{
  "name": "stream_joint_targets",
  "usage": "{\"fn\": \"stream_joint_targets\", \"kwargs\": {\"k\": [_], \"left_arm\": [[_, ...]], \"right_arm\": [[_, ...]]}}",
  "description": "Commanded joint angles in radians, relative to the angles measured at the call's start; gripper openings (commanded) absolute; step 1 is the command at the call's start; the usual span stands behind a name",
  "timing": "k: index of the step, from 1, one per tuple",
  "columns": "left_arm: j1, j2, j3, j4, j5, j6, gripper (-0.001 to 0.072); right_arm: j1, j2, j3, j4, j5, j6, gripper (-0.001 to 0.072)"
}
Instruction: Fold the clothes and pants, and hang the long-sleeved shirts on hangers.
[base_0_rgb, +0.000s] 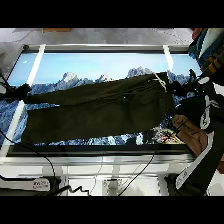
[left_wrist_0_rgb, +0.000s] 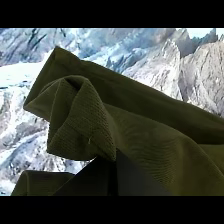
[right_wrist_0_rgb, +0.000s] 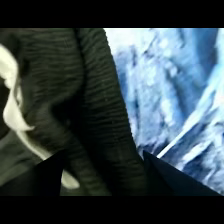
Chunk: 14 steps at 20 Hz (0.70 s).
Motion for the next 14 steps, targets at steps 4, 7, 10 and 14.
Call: {"fn": "stream_joint_targets", "kwargs": {"k": [4,7,10,14], "left_arm": [[-0.005,-0.004,0.0,-0.016,0.0,0.0,0.0018],[-0.018,-0.004,0.0,-0.015,0.0,0.0,0.0018],[-0.023,-0.004,0.0,-0.015,0.0,0.0,0.0018],[-0.024,-0.004,0.0,-0.014,0.0,0.0,0.0018]], "right_arm": [[-0.021,-0.043,0.013,0.259,0.237,-0.148,0.0508],[-0.014,-0.043,0.013,0.282,0.252,-0.187,0.0509],[-0.003,-0.043,0.013,0.286,0.231,-0.241,0.0509],[0.011,-0.03,0.015,0.284,0.168,-0.328,0.022]]}}
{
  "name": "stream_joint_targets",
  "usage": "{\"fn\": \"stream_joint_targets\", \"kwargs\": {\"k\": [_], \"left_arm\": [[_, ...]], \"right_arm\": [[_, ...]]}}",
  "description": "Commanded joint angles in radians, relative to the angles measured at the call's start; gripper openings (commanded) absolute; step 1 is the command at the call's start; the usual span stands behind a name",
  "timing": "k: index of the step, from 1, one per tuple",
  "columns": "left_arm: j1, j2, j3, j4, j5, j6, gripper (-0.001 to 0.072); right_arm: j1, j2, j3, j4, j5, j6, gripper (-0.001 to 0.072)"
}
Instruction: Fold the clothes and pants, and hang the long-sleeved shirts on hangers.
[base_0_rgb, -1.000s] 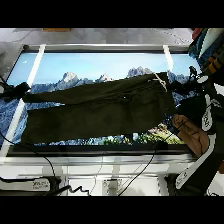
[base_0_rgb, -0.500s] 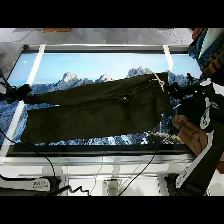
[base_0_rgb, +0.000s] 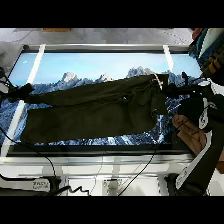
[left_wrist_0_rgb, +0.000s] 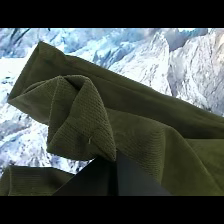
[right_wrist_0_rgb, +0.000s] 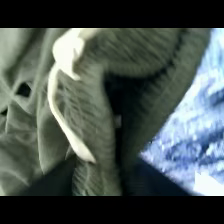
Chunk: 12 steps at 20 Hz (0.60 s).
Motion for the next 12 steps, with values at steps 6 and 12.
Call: {"fn": "stream_joint_targets", "kwargs": {"k": [6,12], "left_arm": [[-0.01,0.0,0.001,0.0,0.077,0.0,0.0017],[-0.047,-0.025,0.001,0.0,0.246,-0.002,0.0015]], "right_arm": [[-0.028,0.1,0.001,-0.188,-0.17,0.009,0.0031],[-0.13,0.199,0.001,-0.525,-0.024,0.293,0.003]]}}
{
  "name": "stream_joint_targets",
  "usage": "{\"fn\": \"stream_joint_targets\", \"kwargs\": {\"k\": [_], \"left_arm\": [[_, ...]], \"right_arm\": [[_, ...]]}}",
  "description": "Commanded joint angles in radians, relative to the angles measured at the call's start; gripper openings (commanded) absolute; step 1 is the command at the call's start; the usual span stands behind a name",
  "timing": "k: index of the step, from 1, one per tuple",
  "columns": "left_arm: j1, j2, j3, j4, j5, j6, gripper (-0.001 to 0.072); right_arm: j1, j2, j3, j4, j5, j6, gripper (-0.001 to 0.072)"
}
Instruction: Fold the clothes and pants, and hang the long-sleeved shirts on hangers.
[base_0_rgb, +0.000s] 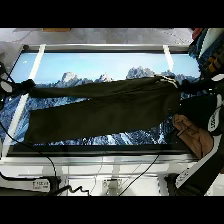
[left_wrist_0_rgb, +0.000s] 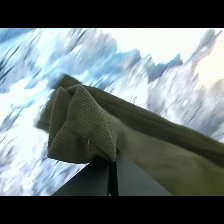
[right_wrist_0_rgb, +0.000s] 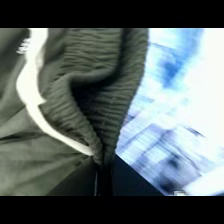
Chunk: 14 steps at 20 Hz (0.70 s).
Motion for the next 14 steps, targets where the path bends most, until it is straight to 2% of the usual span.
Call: {"fn": "stream_joint_targets", "kwargs": {"k": [1,3,5,8,10,14], "left_arm": [[-0.016,-0.028,0.002,0.006,0.081,-0.004,0.0015],[-0.022,-0.05,0.002,0.006,0.077,-0.003,0.0014],[-0.022,-0.062,0.002,0.026,0.051,-0.003,0.0014],[-0.022,-0.076,0.002,0.137,-0.08,-0.004,0.0015],[-0.022,-0.085,0.002,0.148,-0.176,-0.003,0.0015],[-0.022,-0.092,0.002,0.286,-0.267,-0.005,0.0015]], "right_arm": [[-0.052,0.04,0.0,-0.154,0.127,0.134,0.003],[-0.057,0.039,-0.005,-0.169,0.206,0.134,0.003],[-0.039,0.039,-0.022,-0.17,0.216,0.134,0.003],[0.01,0.039,-0.047,-0.173,0.204,0.13,0.0029],[0.043,0.041,-0.046,-0.172,0.186,0.13,0.0029],[0.061,0.045,-0.035,-0.174,0.186,0.142,0.003]]}}
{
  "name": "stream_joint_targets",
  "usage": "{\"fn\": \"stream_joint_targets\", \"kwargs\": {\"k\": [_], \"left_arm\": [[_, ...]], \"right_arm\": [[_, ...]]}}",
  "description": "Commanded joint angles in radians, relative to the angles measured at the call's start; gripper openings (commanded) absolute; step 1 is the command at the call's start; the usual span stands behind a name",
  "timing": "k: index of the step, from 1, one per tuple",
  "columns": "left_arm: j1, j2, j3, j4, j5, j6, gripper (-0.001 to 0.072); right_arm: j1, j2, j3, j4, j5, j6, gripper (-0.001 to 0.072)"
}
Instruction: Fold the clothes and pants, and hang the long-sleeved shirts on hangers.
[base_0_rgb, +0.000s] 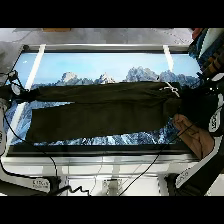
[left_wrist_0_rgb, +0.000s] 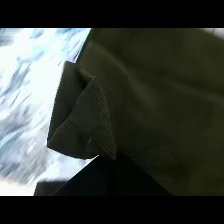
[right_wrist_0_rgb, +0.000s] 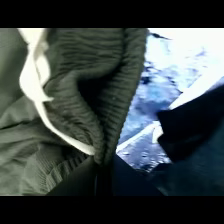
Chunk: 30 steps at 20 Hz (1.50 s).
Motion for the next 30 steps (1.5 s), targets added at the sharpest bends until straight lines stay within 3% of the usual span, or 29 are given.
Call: {"fn": "stream_joint_targets", "kwargs": {"k": [1,6,14,17,21,25,30], "left_arm": [[0.0,-0.006,0.0,0.127,-0.105,-0.001,0.0015],[0.001,-0.006,0.001,0.33,-0.157,-0.056,0.0014],[0.002,-0.006,0.002,0.41,-0.015,-0.056,0.0014],[0.01,-0.006,0.002,0.425,0.043,-0.056,0.0015],[0.02,-0.008,0.002,0.425,0.056,-0.055,0.0016],[0.018,-0.012,0.002,0.418,-0.015,0.034,0.0016],[0.051,-0.012,0.002,0.42,-0.088,0.037,0.0016]], "right_arm": [[0.016,0.004,0.003,-0.015,0.015,0.026,0.003],[0.013,0.026,0.003,-0.175,0.172,0.027,0.003],[0.038,0.144,-0.019,-0.069,0.12,0.026,0.003],[0.071,0.204,-0.1,-0.073,0.02,0.026,0.0029],[0.078,0.348,-0.394,-0.084,-0.135,0.009,0.0029],[0.075,0.555,-0.737,-0.081,-0.336,-0.008,0.003],[0.076,0.593,-0.797,-0.069,-0.435,-0.007,0.0031]]}}
